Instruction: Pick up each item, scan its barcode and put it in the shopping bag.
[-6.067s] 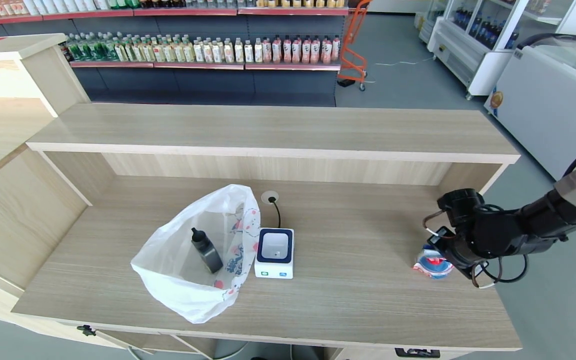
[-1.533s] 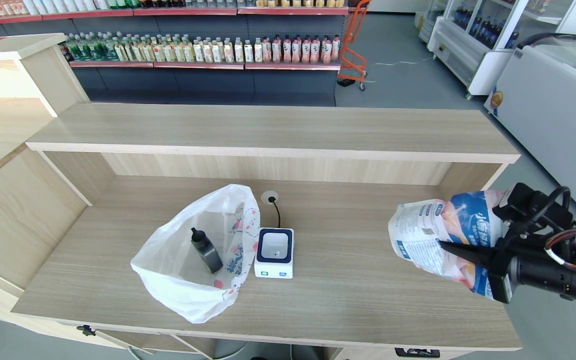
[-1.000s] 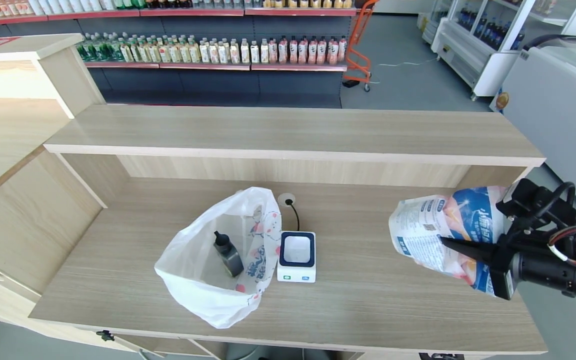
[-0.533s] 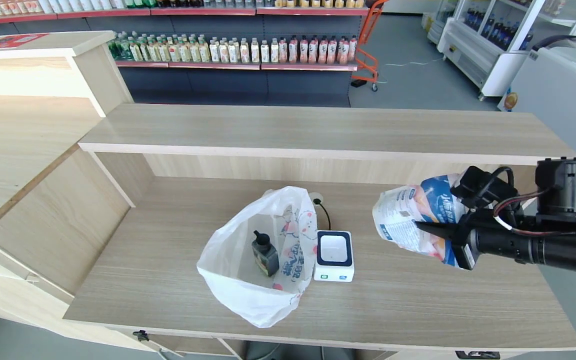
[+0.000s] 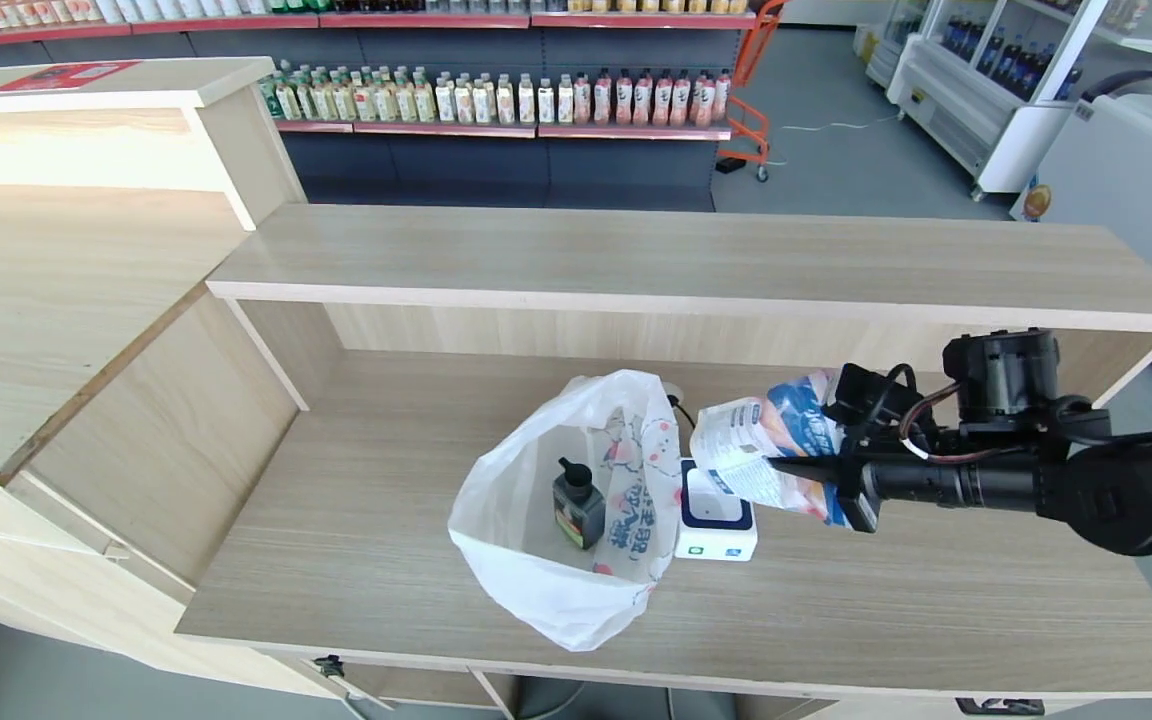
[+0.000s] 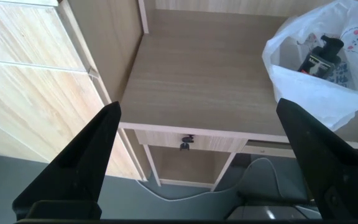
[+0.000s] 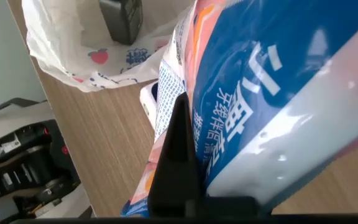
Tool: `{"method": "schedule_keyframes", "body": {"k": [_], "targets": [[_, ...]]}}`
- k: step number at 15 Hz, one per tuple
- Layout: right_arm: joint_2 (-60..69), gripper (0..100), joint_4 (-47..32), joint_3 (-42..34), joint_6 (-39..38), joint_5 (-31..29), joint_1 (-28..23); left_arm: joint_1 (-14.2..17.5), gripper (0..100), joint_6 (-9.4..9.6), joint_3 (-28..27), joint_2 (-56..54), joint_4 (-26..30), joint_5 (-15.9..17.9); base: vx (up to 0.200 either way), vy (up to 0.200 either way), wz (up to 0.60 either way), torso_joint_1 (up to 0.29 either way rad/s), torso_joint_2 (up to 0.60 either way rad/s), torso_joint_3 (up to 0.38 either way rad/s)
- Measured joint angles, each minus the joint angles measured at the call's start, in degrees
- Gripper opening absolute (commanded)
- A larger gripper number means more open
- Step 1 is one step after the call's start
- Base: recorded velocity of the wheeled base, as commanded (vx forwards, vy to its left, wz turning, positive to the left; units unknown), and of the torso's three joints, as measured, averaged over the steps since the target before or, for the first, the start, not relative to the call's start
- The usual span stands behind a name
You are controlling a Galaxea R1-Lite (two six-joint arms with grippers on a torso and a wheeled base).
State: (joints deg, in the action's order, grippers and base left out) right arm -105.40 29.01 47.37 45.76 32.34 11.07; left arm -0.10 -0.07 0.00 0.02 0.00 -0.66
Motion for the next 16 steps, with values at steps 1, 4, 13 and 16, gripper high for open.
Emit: {"method": "schedule_keyframes", "body": {"k": [1,4,13,16], "targets": [[-0.96,0,0.22,0.52,2.46,1.51,-0.84,0.05,100,0.00,0.00,0.00,0.00,0.00,0.000,0.000,0.00,0.000,0.00,0.000],[-3.30,0,0.35,1.91,8.79,5.40,-2.06,0.00,100,0.00,0.00,0.00,0.00,-0.02,0.000,0.000,0.00,0.000,0.00,0.000],[-9.76,0,0.43,6.88,22.58,14.15,-5.14,0.02,100,0.00,0.00,0.00,0.00,0.00,0.000,0.000,0.00,0.000,0.00,0.000],[-13.18,0,0.40,8.83,25.28,16.15,-6.14,0.00,100,0.00,0.00,0.00,0.00,0.00,0.000,0.000,0.00,0.000,0.00,0.000]]}}
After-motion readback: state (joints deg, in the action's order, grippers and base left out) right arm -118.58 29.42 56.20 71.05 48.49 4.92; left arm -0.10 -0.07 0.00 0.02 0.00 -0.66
